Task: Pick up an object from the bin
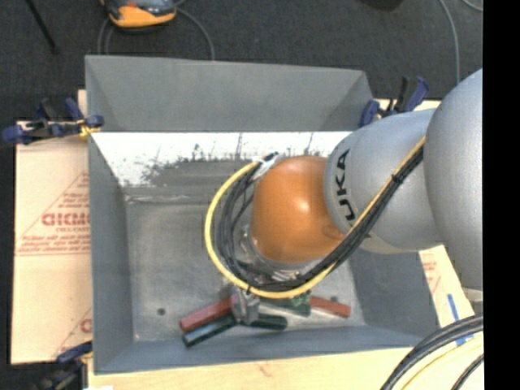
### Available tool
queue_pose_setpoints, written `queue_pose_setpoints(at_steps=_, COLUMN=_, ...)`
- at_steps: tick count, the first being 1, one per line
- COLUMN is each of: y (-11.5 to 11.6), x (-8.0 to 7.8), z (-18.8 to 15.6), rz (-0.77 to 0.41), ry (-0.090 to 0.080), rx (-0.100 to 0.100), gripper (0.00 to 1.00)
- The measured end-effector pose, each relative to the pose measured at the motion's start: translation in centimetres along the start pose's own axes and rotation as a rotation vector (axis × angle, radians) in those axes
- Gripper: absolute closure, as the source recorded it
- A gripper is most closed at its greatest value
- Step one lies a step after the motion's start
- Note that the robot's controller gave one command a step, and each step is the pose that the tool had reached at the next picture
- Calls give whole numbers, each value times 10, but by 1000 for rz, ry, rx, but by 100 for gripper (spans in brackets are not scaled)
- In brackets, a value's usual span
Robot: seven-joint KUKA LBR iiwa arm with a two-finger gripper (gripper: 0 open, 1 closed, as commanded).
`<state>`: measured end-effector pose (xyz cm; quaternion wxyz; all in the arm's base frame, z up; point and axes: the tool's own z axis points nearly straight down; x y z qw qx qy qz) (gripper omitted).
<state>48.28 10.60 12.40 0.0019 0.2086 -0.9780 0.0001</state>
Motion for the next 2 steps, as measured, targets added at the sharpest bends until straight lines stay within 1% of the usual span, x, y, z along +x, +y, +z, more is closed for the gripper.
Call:
queue_pose_setpoints(at_steps=1, y=14, x=0, z=-67, rz=23, ry=-1, rx=1, gripper=100)
queue_pose_setpoints(at_steps=2, y=-16, x=-2, z=-130, rz=44, ry=-5, rx=1, gripper=100)
